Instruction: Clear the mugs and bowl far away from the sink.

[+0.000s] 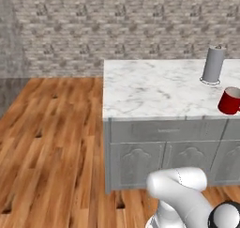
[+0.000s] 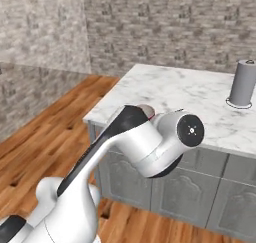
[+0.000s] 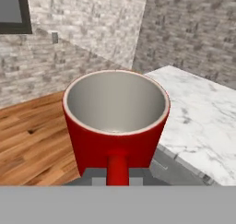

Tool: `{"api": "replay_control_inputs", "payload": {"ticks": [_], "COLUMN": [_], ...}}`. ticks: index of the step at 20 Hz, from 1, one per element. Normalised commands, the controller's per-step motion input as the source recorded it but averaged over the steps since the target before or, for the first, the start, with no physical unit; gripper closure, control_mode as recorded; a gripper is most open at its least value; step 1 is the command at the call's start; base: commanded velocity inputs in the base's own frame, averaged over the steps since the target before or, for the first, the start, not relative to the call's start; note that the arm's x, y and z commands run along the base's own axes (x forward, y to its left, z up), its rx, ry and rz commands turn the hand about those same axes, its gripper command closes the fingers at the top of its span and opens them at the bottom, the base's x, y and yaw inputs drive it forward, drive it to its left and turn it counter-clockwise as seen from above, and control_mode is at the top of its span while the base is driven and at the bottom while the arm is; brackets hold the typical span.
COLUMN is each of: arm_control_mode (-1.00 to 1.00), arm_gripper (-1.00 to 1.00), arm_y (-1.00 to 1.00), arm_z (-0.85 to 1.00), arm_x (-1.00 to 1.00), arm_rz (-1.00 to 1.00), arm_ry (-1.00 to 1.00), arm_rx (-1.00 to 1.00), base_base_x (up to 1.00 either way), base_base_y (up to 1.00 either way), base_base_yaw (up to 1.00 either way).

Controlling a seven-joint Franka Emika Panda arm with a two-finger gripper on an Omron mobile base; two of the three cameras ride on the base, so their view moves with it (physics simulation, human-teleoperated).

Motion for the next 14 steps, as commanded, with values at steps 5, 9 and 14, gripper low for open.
{"api": "replay_control_inputs", "payload": {"ticks": [5,9,14], "arm_control_mode": [1.0,1.0,-1.0], "arm_gripper": [1.0,1.0,1.0], "arm_y": [0.0,0.0,0.0], "arm_z": [0.0,0.0,-0.17], "arm_x": [0.0,0.0,0.11], "arm_rz": [0.0,0.0,0.0], "arm_ry": [0.0,0.0,0.04], "arm_rx": [0.0,0.0,-0.02], "base_base_x": [1.0,0.83,0.32], "base_base_y": [0.0,0.0,0.0], "base_base_yaw": [-0.06,-0.03,0.0]}}
